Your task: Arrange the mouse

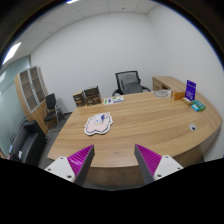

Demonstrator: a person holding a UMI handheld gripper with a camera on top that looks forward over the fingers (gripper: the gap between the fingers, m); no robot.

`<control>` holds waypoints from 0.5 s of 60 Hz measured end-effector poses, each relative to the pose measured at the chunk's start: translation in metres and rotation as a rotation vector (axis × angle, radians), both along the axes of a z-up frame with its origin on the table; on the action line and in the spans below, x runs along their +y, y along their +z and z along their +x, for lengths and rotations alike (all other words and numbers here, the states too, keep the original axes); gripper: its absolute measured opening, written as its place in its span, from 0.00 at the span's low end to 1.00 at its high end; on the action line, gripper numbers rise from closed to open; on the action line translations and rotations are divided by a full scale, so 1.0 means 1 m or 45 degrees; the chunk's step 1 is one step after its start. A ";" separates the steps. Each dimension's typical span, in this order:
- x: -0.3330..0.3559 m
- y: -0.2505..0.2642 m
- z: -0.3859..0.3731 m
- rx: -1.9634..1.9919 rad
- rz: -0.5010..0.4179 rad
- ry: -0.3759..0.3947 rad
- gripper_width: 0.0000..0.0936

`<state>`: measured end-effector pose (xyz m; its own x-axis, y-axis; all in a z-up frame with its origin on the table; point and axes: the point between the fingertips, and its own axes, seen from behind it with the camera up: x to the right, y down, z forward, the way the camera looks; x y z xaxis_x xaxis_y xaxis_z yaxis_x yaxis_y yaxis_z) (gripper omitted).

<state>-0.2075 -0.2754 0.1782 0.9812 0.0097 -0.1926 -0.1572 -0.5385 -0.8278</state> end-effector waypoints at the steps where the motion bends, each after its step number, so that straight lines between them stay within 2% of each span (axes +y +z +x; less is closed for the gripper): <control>1: -0.005 0.001 0.005 0.000 0.000 -0.007 0.89; 8: -0.026 0.000 0.037 0.024 0.010 -0.045 0.89; 18: -0.021 -0.001 0.075 0.042 0.013 -0.113 0.89; 30: 0.008 -0.002 0.090 -0.006 -0.018 -0.073 0.89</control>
